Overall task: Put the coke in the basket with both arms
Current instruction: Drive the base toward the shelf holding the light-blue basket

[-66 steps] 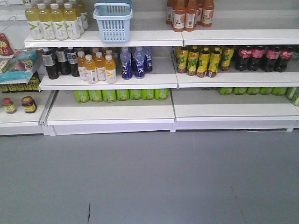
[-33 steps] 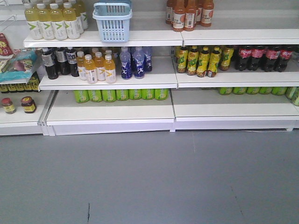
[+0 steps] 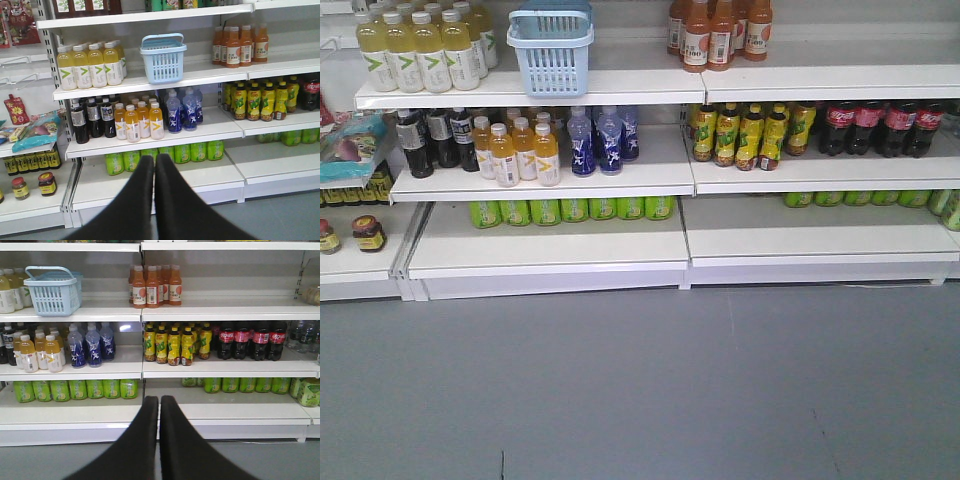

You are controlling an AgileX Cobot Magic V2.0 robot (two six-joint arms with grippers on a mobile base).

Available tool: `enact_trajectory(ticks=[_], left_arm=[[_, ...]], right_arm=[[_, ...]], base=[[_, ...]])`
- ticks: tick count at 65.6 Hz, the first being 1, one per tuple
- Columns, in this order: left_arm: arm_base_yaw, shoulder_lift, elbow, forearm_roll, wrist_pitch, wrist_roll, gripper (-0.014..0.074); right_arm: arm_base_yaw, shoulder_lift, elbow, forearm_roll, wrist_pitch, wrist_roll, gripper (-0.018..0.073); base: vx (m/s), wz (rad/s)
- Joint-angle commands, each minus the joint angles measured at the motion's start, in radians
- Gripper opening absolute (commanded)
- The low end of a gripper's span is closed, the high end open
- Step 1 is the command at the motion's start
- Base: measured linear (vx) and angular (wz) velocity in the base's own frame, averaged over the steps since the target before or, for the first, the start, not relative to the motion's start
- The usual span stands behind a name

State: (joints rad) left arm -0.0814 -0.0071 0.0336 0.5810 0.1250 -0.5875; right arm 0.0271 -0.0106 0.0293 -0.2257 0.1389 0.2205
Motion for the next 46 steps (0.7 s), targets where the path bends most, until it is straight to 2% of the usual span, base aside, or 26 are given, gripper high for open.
enact_trajectory(ticks=[1, 46], left_arm=[[-0.002, -0.02, -0.001, -0.006, -0.054, -0.008, -0.0006], [-0.002, -0.02, -0.001, -0.006, -0.054, -0.008, -0.0006]], right_arm=[[-0.005, -0.018, 0.008, -0.014, -0.072, -0.003, -0.0004], [-0.005, -0.018, 0.008, -0.014, -0.072, -0.003, -0.0004]], base=[[0.11, -0.04], [0.14, 0.04]])
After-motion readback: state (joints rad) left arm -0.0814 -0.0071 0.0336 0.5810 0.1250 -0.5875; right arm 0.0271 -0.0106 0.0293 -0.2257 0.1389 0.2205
